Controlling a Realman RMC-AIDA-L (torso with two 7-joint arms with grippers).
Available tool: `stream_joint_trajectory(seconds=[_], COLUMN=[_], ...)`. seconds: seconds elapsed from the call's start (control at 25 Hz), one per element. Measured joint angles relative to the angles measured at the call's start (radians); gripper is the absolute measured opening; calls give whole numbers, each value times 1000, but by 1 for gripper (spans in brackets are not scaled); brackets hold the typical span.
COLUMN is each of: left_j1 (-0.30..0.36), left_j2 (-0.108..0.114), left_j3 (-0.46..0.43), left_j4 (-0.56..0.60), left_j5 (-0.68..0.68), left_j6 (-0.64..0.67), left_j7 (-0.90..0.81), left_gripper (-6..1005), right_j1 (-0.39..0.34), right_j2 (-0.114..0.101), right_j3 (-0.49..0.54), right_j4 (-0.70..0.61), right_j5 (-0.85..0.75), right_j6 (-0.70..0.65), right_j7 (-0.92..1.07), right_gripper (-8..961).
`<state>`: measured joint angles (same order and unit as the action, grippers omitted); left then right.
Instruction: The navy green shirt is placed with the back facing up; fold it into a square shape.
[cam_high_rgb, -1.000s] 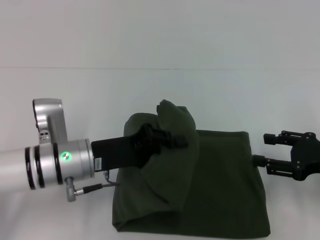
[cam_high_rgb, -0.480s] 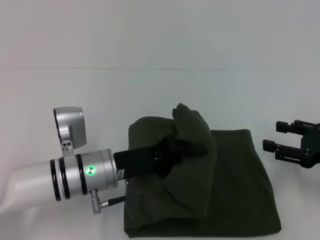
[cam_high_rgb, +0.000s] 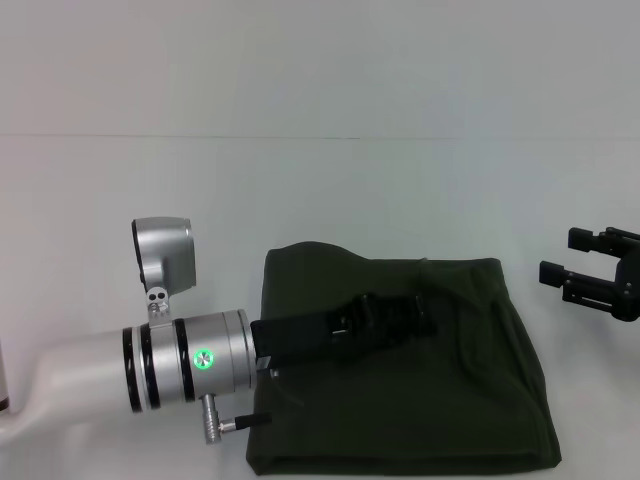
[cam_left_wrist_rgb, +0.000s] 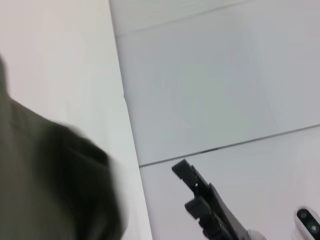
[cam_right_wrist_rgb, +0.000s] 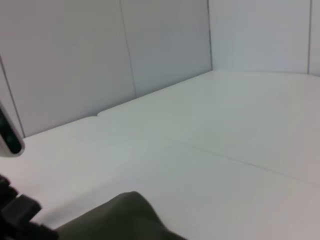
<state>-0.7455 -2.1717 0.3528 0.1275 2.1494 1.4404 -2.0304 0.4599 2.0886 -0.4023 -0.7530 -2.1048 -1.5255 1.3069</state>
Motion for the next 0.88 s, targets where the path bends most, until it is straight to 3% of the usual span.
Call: stream_joint_trajectory(seconds=[0.32,0.44,0.64,0.76,0.88], left_j1=[16,34,121,168,196], left_j2=[4,6,9,10,9], left_j3=[-2,10,29,41,42], left_j4=[52,122,305,395,432], left_j5=[-6,-1,-1,-2,-1], left_j6=[101,159,259,267,245], left_j7=[75,179,407,463,471], left_gripper=[319,583,784,868,952], right_j1=[-12,-13,-13,-12,-12], right_j2=[2,-2,-16,-29,-13], right_j3=[71,70,37,-42,-118], right_j4=[3,4,-4,2,2], right_j5=[13,11,-9,-12,-13], right_j6=[-6,-26,-97,-168,-212], right_j7=[47,125,284,327,239], right_gripper=[735,735,734,734,735])
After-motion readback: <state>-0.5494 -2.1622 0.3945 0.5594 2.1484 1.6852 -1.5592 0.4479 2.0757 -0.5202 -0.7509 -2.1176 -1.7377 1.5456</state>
